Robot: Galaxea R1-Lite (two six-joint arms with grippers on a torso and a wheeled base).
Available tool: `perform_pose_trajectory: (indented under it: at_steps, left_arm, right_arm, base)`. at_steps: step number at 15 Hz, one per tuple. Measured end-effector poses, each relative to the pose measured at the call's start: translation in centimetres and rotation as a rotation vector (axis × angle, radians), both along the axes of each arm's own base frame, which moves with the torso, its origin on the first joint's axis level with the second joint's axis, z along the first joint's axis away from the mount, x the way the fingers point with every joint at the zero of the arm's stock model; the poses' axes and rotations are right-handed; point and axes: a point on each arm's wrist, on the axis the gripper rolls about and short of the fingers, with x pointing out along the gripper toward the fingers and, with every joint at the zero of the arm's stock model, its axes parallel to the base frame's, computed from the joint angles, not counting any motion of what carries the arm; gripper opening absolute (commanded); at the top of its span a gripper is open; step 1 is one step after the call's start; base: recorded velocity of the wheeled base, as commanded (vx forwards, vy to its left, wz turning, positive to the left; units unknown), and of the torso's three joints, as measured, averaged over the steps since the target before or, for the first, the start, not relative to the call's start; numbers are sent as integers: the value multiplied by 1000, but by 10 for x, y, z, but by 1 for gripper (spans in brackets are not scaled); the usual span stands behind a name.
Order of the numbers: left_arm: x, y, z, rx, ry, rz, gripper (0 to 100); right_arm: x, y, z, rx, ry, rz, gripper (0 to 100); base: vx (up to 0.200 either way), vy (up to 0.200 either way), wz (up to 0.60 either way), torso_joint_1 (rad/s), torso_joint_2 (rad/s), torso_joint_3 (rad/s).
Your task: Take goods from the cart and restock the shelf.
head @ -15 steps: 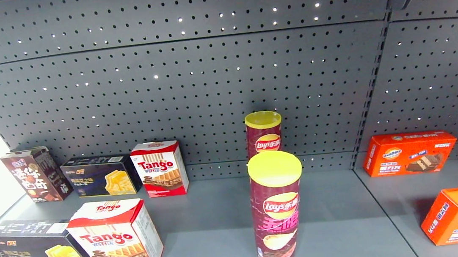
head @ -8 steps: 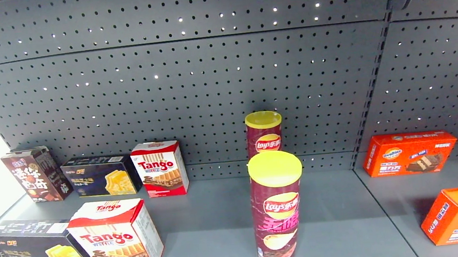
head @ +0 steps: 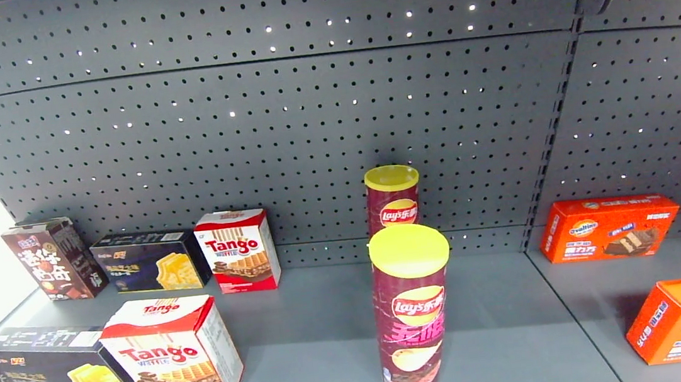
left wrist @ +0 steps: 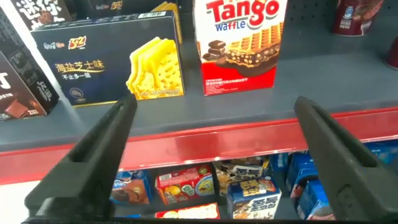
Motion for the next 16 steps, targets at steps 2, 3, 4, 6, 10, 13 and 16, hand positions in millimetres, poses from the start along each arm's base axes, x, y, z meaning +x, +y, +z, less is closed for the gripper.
perform_pose_trajectory:
  at_steps: [2, 3, 4, 6, 10, 13, 16]
  left_arm:
    - [0, 0, 0, -1, 0, 0, 100]
    - [0, 0, 0, -3, 0, 0, 100]
    - [0, 0, 0, -3, 0, 0, 100]
    - [0, 0, 0, -4, 0, 1, 100]
    - [0, 0, 0, -4, 0, 1, 100]
    - [0, 0, 0, -3, 0, 2, 100]
    - [0, 0, 0, -3, 2, 2, 100]
  right_arm:
    - [0, 0, 0, 0, 0, 0, 100]
    - [0, 0, 0, 0, 0, 0, 100]
    - [0, 0, 0, 0, 0, 1, 100]
    - [0, 0, 0, 0, 0, 0, 100]
    - [0, 0, 0, 0, -1, 4, 100]
    - [0, 0, 0, 0, 0, 3, 100]
    - [0, 0, 0, 0, -1, 2, 100]
  base:
    - [0, 0, 0, 0, 0, 0]
    - [0, 0, 0, 0, 0, 0]
    - [0, 0, 0, 0, 0, 0]
    - [0, 0, 0, 0, 0, 0]
    - [0, 0, 0, 0, 0, 0]
    - [0, 0, -200, 1, 1, 1]
    - [0, 0, 0, 0, 0, 0]
